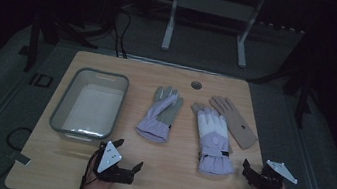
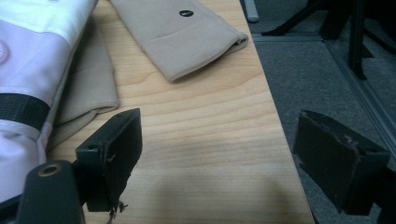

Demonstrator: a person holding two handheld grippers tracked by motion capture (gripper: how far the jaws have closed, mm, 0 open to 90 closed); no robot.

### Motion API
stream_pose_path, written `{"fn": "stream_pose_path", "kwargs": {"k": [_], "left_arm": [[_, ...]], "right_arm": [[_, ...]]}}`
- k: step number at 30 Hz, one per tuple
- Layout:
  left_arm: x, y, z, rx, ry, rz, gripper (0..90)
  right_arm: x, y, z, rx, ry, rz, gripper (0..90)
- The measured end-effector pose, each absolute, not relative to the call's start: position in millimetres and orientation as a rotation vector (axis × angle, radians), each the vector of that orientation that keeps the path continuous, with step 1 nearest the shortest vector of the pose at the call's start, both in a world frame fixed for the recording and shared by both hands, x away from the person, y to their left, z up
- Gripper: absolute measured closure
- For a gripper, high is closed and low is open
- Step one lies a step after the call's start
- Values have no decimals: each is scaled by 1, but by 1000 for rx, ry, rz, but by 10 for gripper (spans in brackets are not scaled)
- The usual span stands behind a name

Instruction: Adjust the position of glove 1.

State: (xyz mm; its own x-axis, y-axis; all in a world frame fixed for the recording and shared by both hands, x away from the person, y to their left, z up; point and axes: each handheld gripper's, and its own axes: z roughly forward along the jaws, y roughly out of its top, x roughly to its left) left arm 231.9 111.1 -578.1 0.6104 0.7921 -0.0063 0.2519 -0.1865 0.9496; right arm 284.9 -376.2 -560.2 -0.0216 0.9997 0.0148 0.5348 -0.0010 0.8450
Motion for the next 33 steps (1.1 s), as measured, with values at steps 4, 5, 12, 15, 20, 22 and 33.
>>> {"fn": "stream_pose_path", "kwargs": {"k": [4, 5, 12, 15, 20, 22, 33], "left_arm": [[232, 111, -578, 1736, 862, 618, 12], [232, 112, -578, 1731, 872, 616, 12], [232, 112, -578, 1731, 876, 617, 12], [232, 112, -578, 1721, 879, 616, 12], [232, 111, -578, 1732, 870, 623, 12], [232, 111, -578, 1734, 871, 619, 12], [233, 112, -578, 1738, 868, 608, 12]], "right_arm": [[285, -377, -560, 1569, 1635, 923, 188], [285, -376, -557, 1552, 1645, 933, 185], [278, -382, -521, 1528, 1648, 978, 140], [277, -381, -506, 1492, 1645, 1001, 143], [283, -377, -483, 1451, 1667, 1002, 138], [287, -372, -473, 1427, 1681, 1009, 135], [313, -330, -432, 1276, 1778, 1073, 142]]}}
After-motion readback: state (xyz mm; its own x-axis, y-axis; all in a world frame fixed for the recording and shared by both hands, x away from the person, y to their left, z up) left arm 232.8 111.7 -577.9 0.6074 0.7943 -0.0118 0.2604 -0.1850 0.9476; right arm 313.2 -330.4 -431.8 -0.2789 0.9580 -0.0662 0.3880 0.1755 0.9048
